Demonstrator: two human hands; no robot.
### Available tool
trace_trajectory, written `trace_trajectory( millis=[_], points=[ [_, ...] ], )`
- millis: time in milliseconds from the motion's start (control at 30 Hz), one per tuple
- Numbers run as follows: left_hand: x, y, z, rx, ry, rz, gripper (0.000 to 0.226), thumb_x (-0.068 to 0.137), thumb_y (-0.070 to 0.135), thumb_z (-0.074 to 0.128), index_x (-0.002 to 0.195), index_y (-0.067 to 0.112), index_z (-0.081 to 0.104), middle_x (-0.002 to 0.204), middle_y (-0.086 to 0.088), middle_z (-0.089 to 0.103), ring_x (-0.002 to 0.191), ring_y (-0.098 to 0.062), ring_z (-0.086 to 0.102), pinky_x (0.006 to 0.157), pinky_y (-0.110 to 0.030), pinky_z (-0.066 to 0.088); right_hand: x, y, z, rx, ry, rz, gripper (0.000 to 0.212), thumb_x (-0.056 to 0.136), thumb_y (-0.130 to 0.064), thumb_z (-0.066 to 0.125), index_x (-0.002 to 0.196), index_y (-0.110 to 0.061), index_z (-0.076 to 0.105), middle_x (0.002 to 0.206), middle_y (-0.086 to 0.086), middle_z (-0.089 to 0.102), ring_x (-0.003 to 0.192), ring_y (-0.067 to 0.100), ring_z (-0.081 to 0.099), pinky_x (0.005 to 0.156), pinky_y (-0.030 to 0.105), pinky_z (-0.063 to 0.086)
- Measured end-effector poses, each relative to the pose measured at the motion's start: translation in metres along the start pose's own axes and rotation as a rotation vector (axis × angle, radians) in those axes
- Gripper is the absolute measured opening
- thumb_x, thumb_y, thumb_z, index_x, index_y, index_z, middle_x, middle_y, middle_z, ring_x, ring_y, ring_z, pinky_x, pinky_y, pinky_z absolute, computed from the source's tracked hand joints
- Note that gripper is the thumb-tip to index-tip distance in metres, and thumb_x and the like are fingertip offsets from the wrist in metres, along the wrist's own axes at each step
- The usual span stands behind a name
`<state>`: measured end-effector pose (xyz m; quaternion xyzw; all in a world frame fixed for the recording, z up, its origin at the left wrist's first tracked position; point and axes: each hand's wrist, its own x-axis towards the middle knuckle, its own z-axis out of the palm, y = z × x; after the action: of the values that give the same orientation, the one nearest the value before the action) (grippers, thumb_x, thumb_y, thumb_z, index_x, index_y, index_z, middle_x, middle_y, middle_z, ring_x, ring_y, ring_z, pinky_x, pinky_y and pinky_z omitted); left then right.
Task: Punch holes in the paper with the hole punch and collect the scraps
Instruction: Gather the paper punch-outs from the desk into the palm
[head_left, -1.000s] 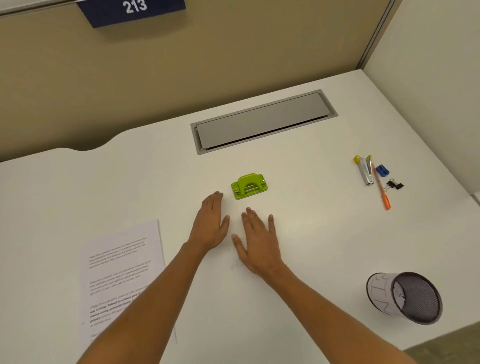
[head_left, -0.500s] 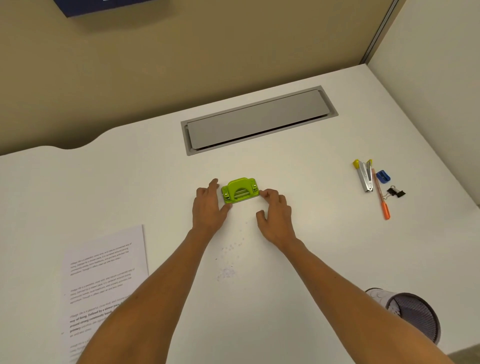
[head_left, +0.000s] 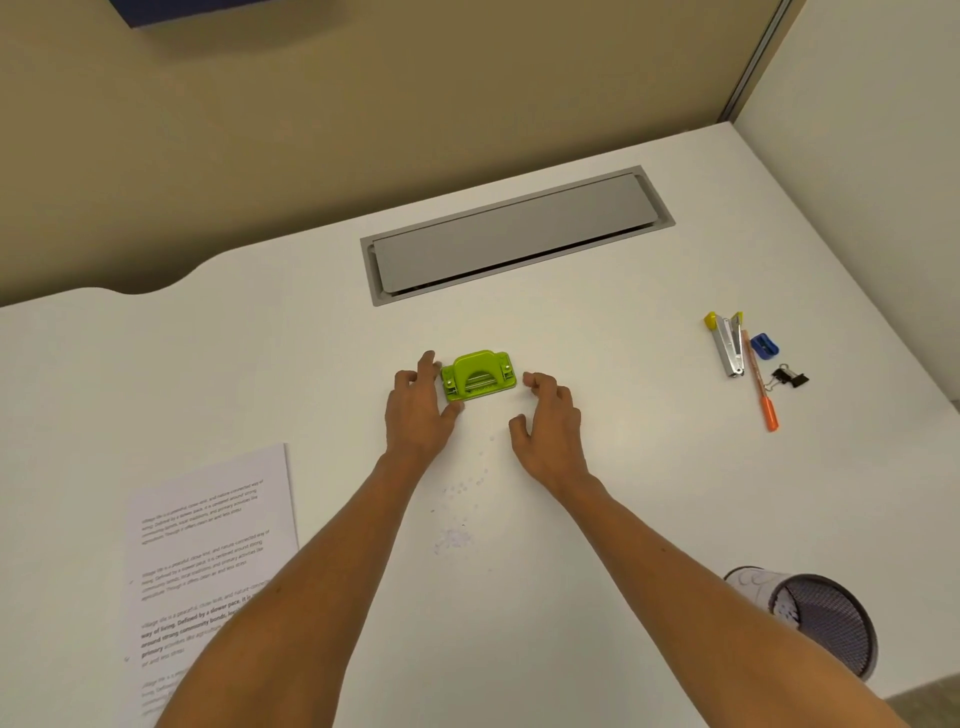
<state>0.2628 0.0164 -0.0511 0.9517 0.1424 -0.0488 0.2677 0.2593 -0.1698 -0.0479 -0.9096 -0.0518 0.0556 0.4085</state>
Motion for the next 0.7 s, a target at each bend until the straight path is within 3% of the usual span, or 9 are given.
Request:
trace_trajectory(
  millis=[100, 200, 300, 400, 500, 600, 700],
  points=[
    [-0.008, -0.003, -0.004, -0.073, 0.0, 0.02, 0.077, 0.089, 0.026, 0.07, 0.151, 0.011, 0.026, 0.146, -0.011, 0.047, 0.132, -0.029, 0.044, 0.102, -0.041, 0.042, -0.013, 0.002, 0.0, 0.024, 0.082, -0.021, 0.052, 0.086, -0.005, 0.059, 0.136, -0.004, 0.045, 0.133, 0.004, 0.055, 0.12, 0.026, 0.051, 0.099, 0.042, 0.043],
    [-0.023, -0.014, -0.01, -0.135, 0.042, 0.059, 0.065, 0.096, 0.022, 0.06, 0.151, 0.005, 0.029, 0.153, -0.012, 0.041, 0.138, -0.03, 0.04, 0.11, -0.039, 0.035, -0.038, 0.001, 0.009, -0.108, 0.113, -0.159, 0.046, 0.089, -0.015, 0.061, 0.133, -0.006, 0.052, 0.136, 0.005, 0.056, 0.125, 0.024, 0.051, 0.102, 0.042, 0.043],
    [-0.039, -0.029, -0.015, -0.125, 0.07, 0.097, 0.055, 0.101, 0.022, 0.05, 0.15, 0.004, 0.032, 0.155, -0.012, 0.038, 0.143, -0.027, 0.033, 0.114, -0.033, 0.028, -0.066, -0.011, 0.03, -0.358, -0.038, -0.392, 0.045, 0.092, -0.032, 0.055, 0.13, -0.008, 0.058, 0.148, 0.009, 0.049, 0.139, 0.026, 0.043, 0.114, 0.05, 0.032],
    [-0.05, -0.046, -0.016, -0.095, 0.045, 0.12, 0.052, 0.104, 0.022, 0.044, 0.151, 0.004, 0.031, 0.157, -0.013, 0.034, 0.147, -0.026, 0.028, 0.118, -0.032, 0.023, -0.096, -0.033, 0.067, -0.542, -0.283, -0.591, 0.061, 0.096, -0.045, 0.041, 0.141, -0.005, 0.048, 0.154, 0.014, 0.039, 0.148, 0.028, 0.028, 0.117, 0.062, 0.017],
    [-0.057, -0.058, -0.015, -0.059, -0.013, 0.143, 0.054, 0.105, 0.025, 0.04, 0.153, 0.007, 0.026, 0.161, -0.011, 0.028, 0.15, -0.024, 0.023, 0.122, -0.035, 0.02, -0.121, -0.042, 0.094, -0.611, -0.424, -0.589, 0.074, 0.098, -0.057, 0.025, 0.152, -0.005, 0.028, 0.16, 0.014, 0.026, 0.152, 0.028, 0.011, 0.119, 0.063, 0.003],
    [-0.066, -0.063, -0.009, 0.001, -0.072, 0.176, 0.056, 0.105, 0.027, 0.038, 0.155, 0.005, 0.022, 0.163, -0.012, 0.022, 0.152, -0.024, 0.016, 0.125, -0.037, 0.015, -0.127, -0.028, 0.094, -0.627, -0.423, -0.507, 0.082, 0.096, -0.066, 0.019, 0.155, -0.009, 0.02, 0.164, 0.01, 0.017, 0.153, 0.026, 0.001, 0.118, 0.063, -0.006],
    [-0.065, -0.066, -0.007, 0.077, -0.094, 0.208, 0.059, 0.105, 0.028, 0.038, 0.155, 0.003, 0.018, 0.165, -0.013, 0.015, 0.154, -0.024, 0.01, 0.126, -0.039, 0.01, -0.111, -0.013, 0.076, -0.658, -0.407, -0.441, 0.086, 0.094, -0.07, 0.019, 0.156, -0.01, 0.017, 0.165, 0.009, 0.011, 0.154, 0.025, 0.0, 0.118, 0.064, -0.005]
  ],
)
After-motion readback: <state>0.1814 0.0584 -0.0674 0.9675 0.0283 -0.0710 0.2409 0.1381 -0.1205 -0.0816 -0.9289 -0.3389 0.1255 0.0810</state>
